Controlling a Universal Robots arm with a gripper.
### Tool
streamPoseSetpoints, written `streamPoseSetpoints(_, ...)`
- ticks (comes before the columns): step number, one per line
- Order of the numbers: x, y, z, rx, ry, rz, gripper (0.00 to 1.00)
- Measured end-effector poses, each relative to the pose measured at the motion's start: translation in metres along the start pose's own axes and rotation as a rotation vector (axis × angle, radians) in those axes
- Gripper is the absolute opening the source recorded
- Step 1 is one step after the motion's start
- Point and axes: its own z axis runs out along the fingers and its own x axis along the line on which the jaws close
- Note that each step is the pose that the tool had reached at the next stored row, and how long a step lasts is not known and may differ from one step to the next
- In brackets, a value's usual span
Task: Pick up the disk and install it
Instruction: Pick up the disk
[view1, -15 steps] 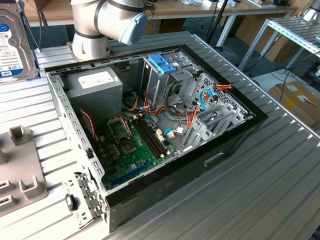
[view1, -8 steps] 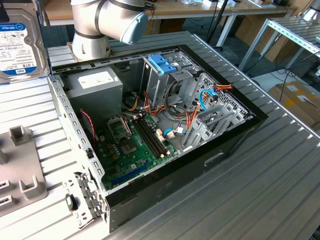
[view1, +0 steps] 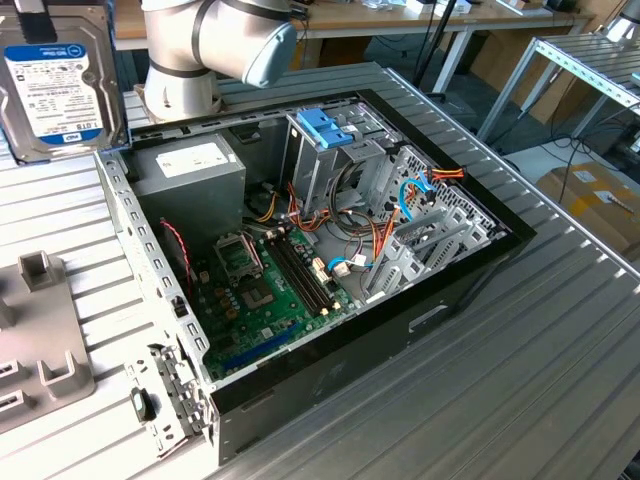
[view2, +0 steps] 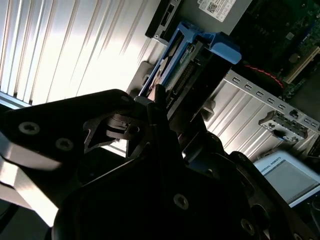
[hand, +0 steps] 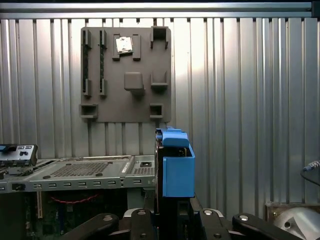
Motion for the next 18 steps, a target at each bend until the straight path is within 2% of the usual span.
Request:
streamPoseSetpoints(7,-0.0007,-0.0278,0.0002,0.0,0.0,0.0,0.35)
streamPoseSetpoints(11,-0.0015,-0.0538,0.0003,0.0,0.0,0.0,0.35)
streamPoseSetpoints(13,-0.0017,-0.0614,0.0004,0.0,0.0,0.0,0.35)
streamPoseSetpoints(15,-0.0023,-0.0814,0.0005,-0.0001,0.0,0.0,0.35)
streamPoseSetpoints(18,-0.0029,-0.1036,0.0007,0.0,0.0,0.0,0.35)
